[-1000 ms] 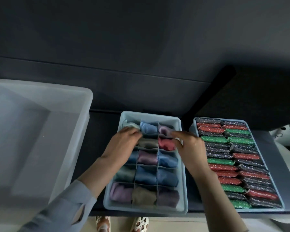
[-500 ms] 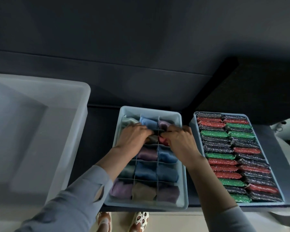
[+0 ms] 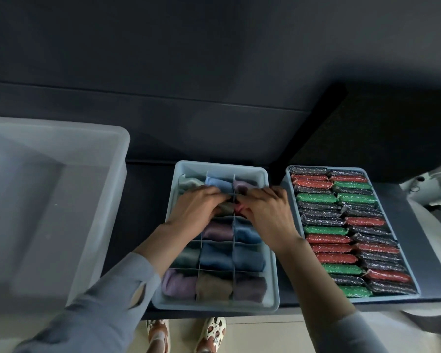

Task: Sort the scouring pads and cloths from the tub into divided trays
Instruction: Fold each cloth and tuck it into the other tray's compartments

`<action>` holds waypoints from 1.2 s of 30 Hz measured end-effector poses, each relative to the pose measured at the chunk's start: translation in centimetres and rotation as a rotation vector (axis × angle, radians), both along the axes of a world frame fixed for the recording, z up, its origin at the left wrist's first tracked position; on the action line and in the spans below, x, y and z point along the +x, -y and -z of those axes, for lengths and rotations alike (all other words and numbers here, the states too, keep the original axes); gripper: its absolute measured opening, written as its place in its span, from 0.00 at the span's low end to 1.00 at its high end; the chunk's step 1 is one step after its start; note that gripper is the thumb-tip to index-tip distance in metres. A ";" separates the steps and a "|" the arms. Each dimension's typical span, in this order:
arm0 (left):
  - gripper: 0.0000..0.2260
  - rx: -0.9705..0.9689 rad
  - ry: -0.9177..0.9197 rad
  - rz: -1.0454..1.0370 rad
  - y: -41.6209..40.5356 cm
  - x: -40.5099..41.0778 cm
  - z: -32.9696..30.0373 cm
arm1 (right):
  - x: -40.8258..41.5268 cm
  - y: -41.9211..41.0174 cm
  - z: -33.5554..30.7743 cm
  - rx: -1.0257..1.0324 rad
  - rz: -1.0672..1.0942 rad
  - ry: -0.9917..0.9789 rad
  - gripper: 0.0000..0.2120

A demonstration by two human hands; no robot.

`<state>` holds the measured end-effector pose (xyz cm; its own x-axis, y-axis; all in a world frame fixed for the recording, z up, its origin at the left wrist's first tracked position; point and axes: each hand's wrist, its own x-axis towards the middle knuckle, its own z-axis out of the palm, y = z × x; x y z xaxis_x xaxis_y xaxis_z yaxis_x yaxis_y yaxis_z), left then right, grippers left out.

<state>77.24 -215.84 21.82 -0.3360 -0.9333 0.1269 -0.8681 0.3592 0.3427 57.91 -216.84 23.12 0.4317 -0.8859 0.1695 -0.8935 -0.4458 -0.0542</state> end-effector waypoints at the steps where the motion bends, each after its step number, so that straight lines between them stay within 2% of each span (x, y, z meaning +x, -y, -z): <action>1: 0.17 -0.026 -0.040 -0.017 -0.6 0.3 -0.2 | -0.4 -0.8 -0.8 -0.015 0.015 0.047 0.09; 3: 0.13 -0.036 -0.081 -0.023 -2.5 0.6 -0.6 | -1.0 -2.6 -1.8 0.024 0.041 0.096 0.10; 5: 0.12 0.015 -0.030 -0.015 -4.3 0.2 -0.7 | -0.4 -4.4 -1.8 0.127 0.073 -0.058 0.15; 7: 0.09 0.079 0.103 -0.019 -5.1 -0.8 -0.9 | 1.1 -4.9 -1.7 0.173 0.098 -0.193 0.16; 10: 0.03 0.120 0.388 -0.033 -4.7 -2.2 -2.3 | 2.4 -4.3 -1.9 0.176 0.080 -0.270 0.07; 12: 0.05 0.140 0.510 -0.024 -4.4 -3.0 -2.7 | 2.2 -3.8 -1.7 0.164 0.074 -0.281 0.08; 13: 0.06 0.146 0.531 -0.031 -4.4 -3.2 -2.7 | 2.0 -3.7 -1.6 0.157 0.089 -0.262 0.13; 15: 0.07 0.156 0.498 -0.066 -4.5 -3.2 -2.2 | 1.7 -4.0 -1.1 0.170 0.087 -0.207 0.20; 16: 0.06 0.153 0.454 -0.088 -4.6 -3.0 -1.8 | 1.6 -4.2 -0.7 0.176 0.062 -0.172 0.20; 22: 0.05 0.099 0.249 -0.091 -4.5 -2.2 -0.4 | 1.3 -4.1 -0.8 0.110 -0.011 -0.007 0.07; 25: 0.07 0.065 0.203 -0.070 -4.6 -1.9 -0.4 | 1.0 -3.6 -0.2 0.133 -0.057 -0.034 0.13; 28: 0.07 0.097 0.084 -0.062 -4.6 -1.5 -0.8 | 0.6 -3.1 -0.1 0.225 -0.063 -0.089 0.08; 31: 0.11 0.082 -0.045 -0.074 -5.0 0.5 -1.9 | 0.6 -3.6 -0.7 0.203 -0.026 0.092 0.09; 33: 0.13 0.065 0.025 -0.084 -5.2 2.5 -2.1 | 1.3 -4.2 -0.9 0.184 -0.012 0.175 0.10; 36: 0.12 0.141 0.198 -0.071 -5.1 3.6 -2.0 | 3.3 -4.7 -0.3 0.336 0.017 0.129 0.08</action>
